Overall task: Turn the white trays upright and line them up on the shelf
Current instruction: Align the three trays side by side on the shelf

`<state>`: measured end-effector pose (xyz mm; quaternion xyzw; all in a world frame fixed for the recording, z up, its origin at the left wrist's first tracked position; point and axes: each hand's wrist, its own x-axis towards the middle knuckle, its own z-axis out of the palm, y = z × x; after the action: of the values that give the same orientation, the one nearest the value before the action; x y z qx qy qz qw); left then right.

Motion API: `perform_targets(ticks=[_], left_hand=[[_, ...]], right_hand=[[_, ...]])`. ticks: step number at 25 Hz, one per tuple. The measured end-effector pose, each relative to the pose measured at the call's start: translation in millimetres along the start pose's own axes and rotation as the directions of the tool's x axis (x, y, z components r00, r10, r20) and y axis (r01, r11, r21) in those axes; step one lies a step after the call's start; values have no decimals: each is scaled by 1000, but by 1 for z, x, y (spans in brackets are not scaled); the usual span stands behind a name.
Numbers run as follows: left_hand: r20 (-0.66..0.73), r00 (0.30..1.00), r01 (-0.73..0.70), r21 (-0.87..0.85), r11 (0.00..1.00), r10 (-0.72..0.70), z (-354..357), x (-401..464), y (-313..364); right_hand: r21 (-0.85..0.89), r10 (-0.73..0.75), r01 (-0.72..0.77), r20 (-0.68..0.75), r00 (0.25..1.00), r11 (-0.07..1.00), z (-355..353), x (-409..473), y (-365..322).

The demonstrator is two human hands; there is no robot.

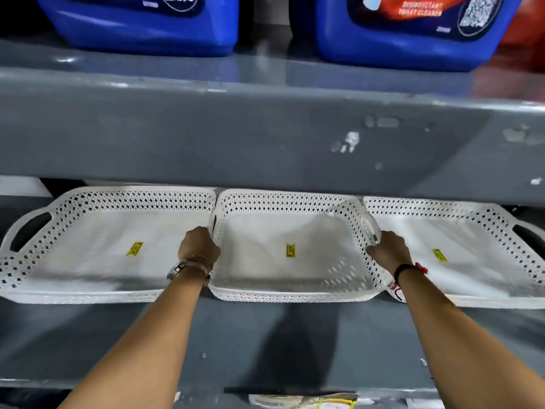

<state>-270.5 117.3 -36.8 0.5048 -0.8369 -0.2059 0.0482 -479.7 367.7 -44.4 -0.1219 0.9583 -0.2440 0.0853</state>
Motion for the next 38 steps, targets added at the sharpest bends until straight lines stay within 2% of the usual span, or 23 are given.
perform_targets(ticks=[14,20,38], left_hand=[[61,997,36,-12,999,-36,-7,-57,-33],[33,999,-16,15,1000,16,-6,-77,-46],[43,999,20,-2,1000,-20,-6,-93,-52]], right_hand=[[-66,2,-1,16,1000,998,-4,-62,20],[-80,-3,5,21,1000,997,-6,-82,30],[-26,1,0,34,999,1000,-7,-93,39]])
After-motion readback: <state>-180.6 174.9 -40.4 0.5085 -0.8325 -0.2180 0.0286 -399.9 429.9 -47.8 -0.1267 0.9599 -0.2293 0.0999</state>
